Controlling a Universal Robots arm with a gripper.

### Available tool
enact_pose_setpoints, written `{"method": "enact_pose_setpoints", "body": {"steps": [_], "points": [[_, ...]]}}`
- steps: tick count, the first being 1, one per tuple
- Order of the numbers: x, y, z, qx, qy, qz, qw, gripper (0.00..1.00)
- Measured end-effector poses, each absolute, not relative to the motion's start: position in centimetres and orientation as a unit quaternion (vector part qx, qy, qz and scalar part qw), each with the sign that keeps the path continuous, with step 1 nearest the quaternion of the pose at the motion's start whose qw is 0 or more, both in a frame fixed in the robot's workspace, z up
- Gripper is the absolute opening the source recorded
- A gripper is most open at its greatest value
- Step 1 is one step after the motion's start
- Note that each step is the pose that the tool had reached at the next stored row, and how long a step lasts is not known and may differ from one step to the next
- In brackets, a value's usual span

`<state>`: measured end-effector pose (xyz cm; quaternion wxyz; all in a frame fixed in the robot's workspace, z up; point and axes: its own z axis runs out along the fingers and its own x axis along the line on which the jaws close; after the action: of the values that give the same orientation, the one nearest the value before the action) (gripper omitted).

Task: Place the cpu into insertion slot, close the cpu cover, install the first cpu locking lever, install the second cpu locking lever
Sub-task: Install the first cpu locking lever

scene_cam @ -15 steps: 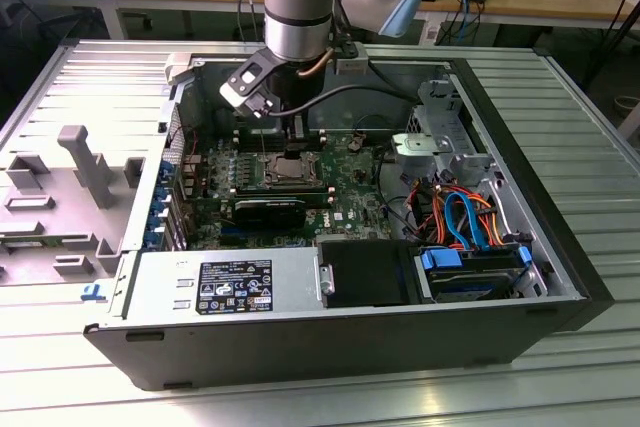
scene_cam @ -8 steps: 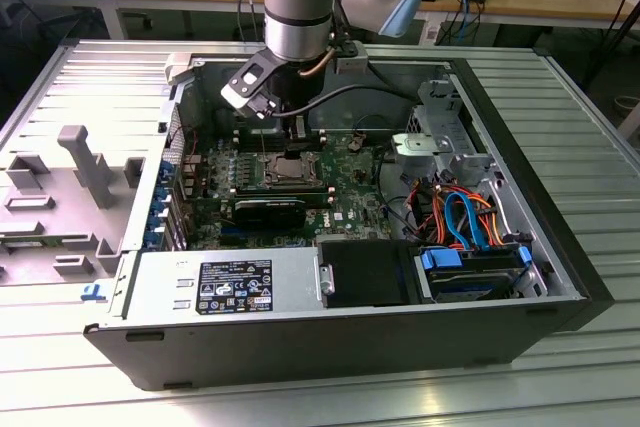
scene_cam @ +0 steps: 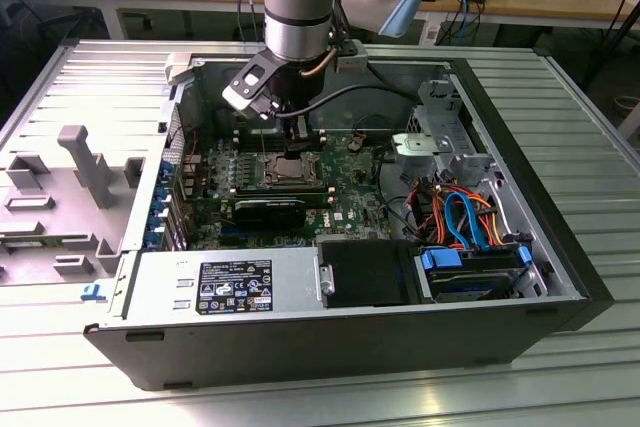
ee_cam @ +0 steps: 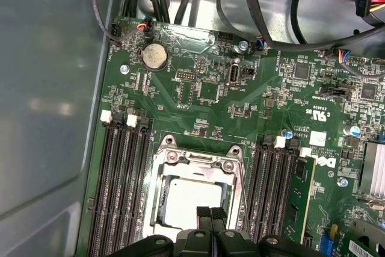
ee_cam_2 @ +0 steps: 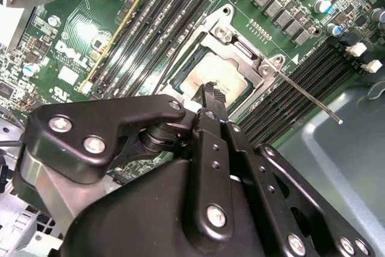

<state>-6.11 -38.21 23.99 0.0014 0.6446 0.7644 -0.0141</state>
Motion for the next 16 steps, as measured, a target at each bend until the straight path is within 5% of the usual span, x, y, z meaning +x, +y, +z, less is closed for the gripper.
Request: {"method": "enact_pose_setpoints", "body": {"steps": [16], "points": [[-6.10,-38.21,23.99,0.616,0.788,-0.014,0.002,0.11]]}}
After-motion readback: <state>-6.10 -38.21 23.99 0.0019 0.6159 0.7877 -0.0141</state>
